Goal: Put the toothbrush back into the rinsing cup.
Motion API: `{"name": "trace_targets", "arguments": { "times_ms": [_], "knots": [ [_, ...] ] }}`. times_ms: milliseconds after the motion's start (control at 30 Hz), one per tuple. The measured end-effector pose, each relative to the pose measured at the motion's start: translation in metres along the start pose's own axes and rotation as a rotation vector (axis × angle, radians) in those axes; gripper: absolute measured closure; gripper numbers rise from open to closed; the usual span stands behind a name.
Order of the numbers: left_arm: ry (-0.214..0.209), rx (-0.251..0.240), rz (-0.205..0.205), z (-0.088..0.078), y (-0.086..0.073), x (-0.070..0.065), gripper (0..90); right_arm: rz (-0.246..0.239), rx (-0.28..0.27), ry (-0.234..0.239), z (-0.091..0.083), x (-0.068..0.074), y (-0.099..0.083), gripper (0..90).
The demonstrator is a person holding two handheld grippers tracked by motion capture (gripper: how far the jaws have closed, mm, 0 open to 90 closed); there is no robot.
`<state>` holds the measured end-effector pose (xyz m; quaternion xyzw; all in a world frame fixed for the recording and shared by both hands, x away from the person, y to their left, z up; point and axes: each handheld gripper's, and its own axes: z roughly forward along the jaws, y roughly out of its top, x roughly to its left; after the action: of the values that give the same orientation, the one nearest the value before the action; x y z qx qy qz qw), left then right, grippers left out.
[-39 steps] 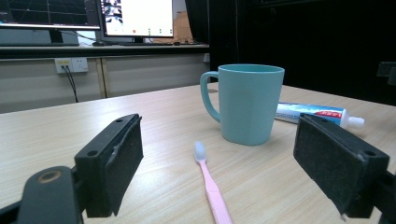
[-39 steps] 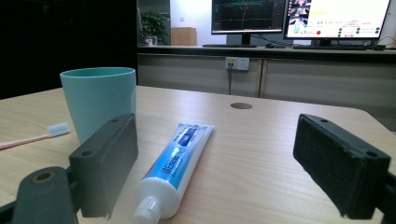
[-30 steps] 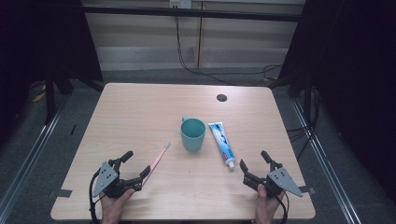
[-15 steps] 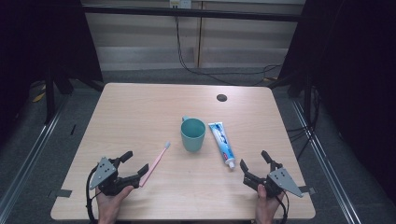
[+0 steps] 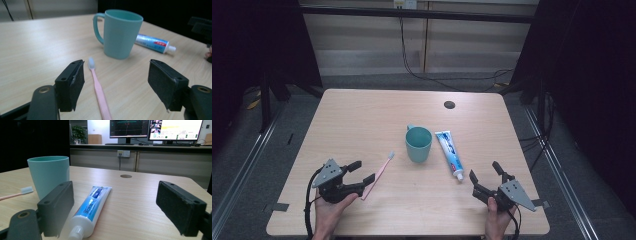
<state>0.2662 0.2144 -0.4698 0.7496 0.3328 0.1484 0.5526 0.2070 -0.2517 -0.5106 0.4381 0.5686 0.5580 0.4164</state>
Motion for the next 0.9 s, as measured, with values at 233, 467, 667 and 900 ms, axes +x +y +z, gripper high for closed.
{"name": "trace_targets", "arguments": {
  "times_ms": [233,467,667,900],
  "knots": [
    [-0.017,0.093,-0.011,0.011,0.014,0.006,33.3,0.001,0.002,-0.001,0.0,0.0,0.0,14.1],
    [-0.064,0.134,-0.005,0.018,0.031,0.008,41.1,0.0,-0.001,-0.007,0.0,0.0,0.0,14.1],
    [-0.093,0.2,-0.003,0.024,0.052,0.011,41.1,0.0,0.002,-0.013,0.0,0.0,0.0,14.1],
    [-0.091,0.348,-0.013,0.039,0.067,0.015,47.3,-0.003,0.002,-0.018,0.0,0.001,0.0,14.1]
  ]
}}
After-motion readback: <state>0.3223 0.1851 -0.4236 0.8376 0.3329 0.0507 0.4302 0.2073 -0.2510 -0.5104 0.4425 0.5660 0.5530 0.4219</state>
